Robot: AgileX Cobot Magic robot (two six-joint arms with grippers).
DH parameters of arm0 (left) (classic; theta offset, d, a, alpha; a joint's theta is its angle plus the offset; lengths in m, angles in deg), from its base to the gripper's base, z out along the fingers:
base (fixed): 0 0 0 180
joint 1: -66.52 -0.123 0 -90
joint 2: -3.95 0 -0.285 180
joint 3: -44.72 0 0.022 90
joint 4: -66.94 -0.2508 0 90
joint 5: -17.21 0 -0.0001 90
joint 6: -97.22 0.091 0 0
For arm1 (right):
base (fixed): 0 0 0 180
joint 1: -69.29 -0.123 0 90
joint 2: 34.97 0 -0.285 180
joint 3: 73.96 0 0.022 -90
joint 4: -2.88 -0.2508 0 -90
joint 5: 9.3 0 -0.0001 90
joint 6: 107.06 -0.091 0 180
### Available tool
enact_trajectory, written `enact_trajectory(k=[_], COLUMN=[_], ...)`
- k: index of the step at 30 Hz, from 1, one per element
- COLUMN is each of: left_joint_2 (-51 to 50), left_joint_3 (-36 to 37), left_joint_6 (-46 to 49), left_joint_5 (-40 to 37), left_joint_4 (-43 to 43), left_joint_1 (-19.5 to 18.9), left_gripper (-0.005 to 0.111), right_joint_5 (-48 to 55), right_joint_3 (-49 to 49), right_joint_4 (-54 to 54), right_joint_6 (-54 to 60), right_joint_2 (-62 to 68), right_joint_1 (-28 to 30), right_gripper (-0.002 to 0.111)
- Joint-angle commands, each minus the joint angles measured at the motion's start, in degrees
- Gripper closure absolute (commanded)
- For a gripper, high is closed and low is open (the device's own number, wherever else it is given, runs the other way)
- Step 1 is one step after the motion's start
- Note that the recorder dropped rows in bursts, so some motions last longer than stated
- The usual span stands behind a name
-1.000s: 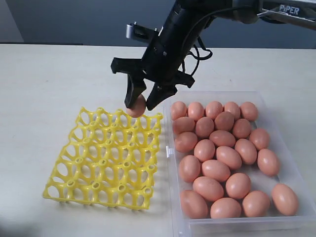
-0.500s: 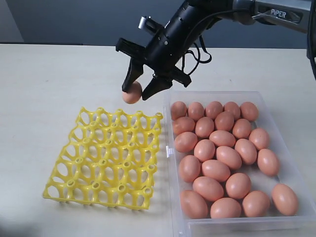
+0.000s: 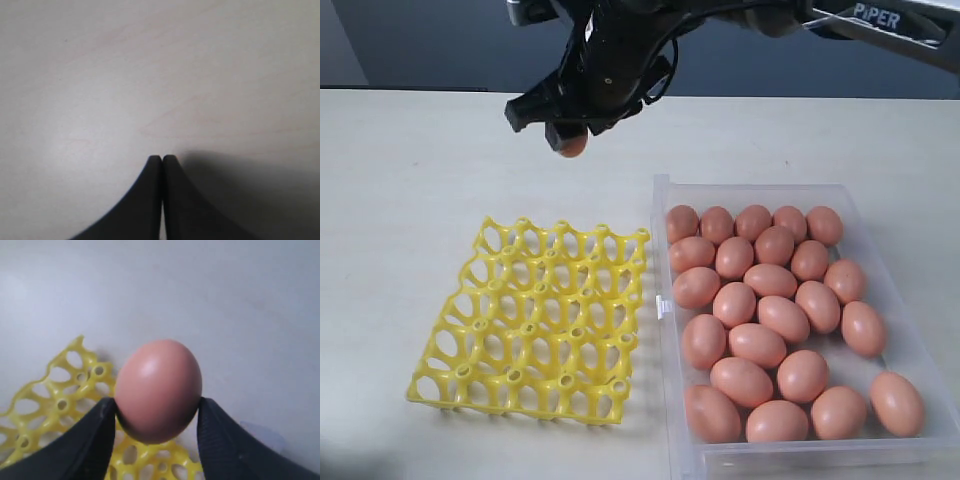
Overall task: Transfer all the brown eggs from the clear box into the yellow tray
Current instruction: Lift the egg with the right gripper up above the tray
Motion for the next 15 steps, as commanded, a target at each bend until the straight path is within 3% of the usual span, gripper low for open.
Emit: enact_trajectory(k=[1, 4, 8, 11, 15], left_joint_2=[0.05, 0.05, 0.05, 0.05, 0.05], left_joint_3=[-0.07, -0.07, -0.07, -0.07, -0.07], left_joint_6=[-0.25, -0.25, -0.25, -0.25, -0.25], left_joint_5=[0.48, 0.48, 0.48, 0.48, 0.48], left_joint_4=[0.16, 0.16, 0.16, 0.16, 0.16], left_joint_1=[-0.06, -0.06, -0.06, -0.06, -0.06], left_gripper=[0.106, 0.106, 0.106, 0.106, 0.106], right_joint_5=[-3.36, -4.77, -11.82, -22.99, -47.99], right_joint_3=[0.31, -0.51, -9.9, -21.41, -35.49], right_joint_4=[3.37, 3.07, 1.84, -1.72, -5.03], right_joint_6=[-4.43, -2.5, -2.3, -2.3, 0.35], right_joint_2=[-3.37, -6.25, -9.89, -12.93, -14.19], right_joint_1=[-0.59, -4.52, -5.99, -5.99, -6.65], right_gripper=[0.109, 0.109, 0.109, 0.109, 0.109])
